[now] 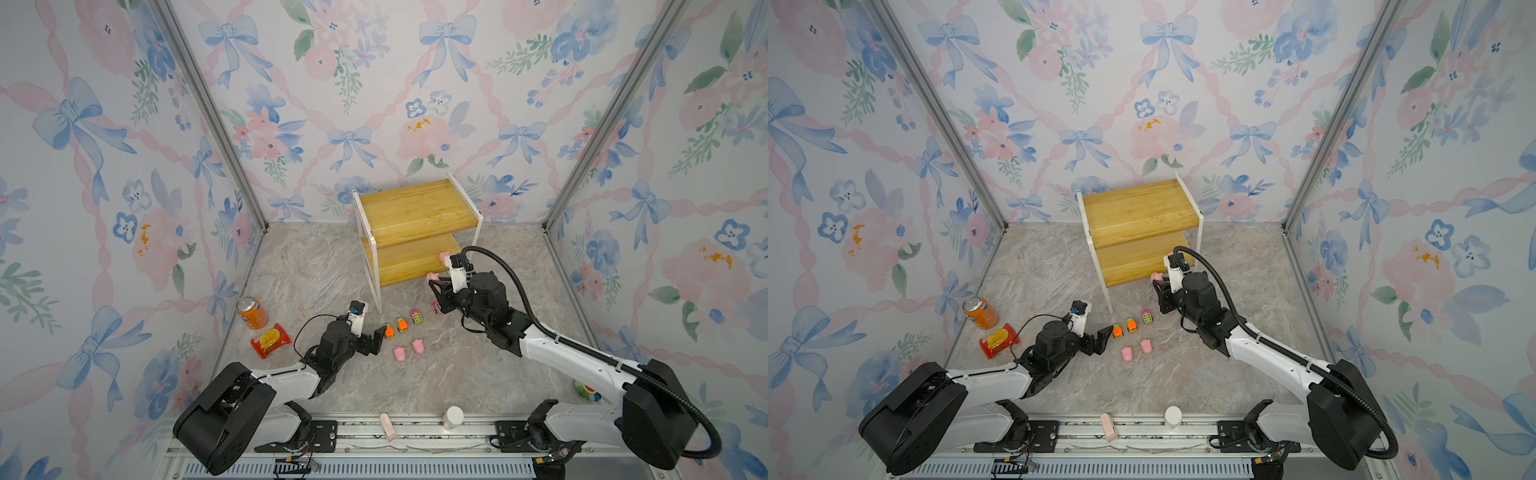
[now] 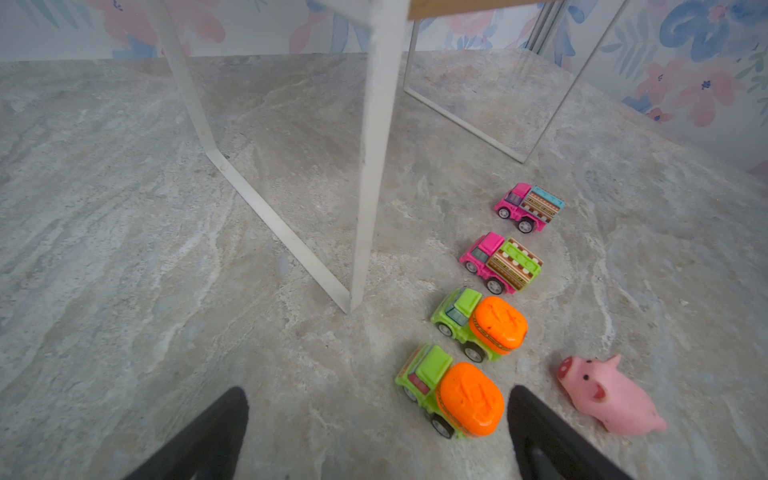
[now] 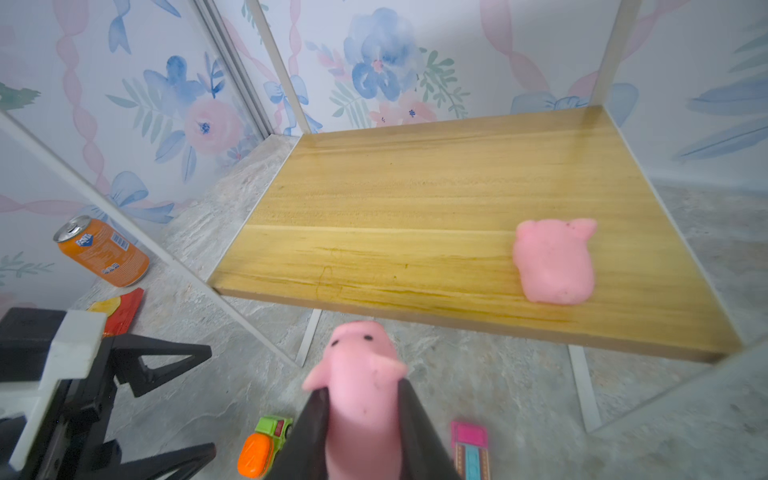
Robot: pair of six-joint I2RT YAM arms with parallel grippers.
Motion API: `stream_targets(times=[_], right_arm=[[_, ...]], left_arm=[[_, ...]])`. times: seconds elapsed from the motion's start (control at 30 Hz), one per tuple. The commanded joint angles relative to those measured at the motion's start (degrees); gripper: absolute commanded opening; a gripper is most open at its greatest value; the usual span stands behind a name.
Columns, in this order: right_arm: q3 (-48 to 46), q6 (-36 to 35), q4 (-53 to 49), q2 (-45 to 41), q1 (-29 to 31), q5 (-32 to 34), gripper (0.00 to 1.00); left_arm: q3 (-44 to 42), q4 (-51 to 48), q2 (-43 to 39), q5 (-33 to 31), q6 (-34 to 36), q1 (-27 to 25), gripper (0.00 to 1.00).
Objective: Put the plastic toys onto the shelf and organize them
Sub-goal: 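Lift the second pink pig with the right gripper toward the lower shelf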
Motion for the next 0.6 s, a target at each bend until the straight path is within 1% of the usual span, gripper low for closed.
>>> stream_targets(times=[0.0,0.23,0.57], right_arm=[[2.8,0.9,-0.5,2.7,-0.7,4.2,0.27],[5.9,4.2,1.6,7.0,-0.5,8.5,0.27],[9.9,4.5,2.2,10.9,1.7,13.3,0.27]], left_arm=[[-0.4,0.2,0.4,0.8,-0.5,0.3,0.98],[-0.4,0.2,0.6,0.8,-0.6,0.3,0.98],[0.1,0.2,1.6,1.1,-0.6,0.3,0.98]])
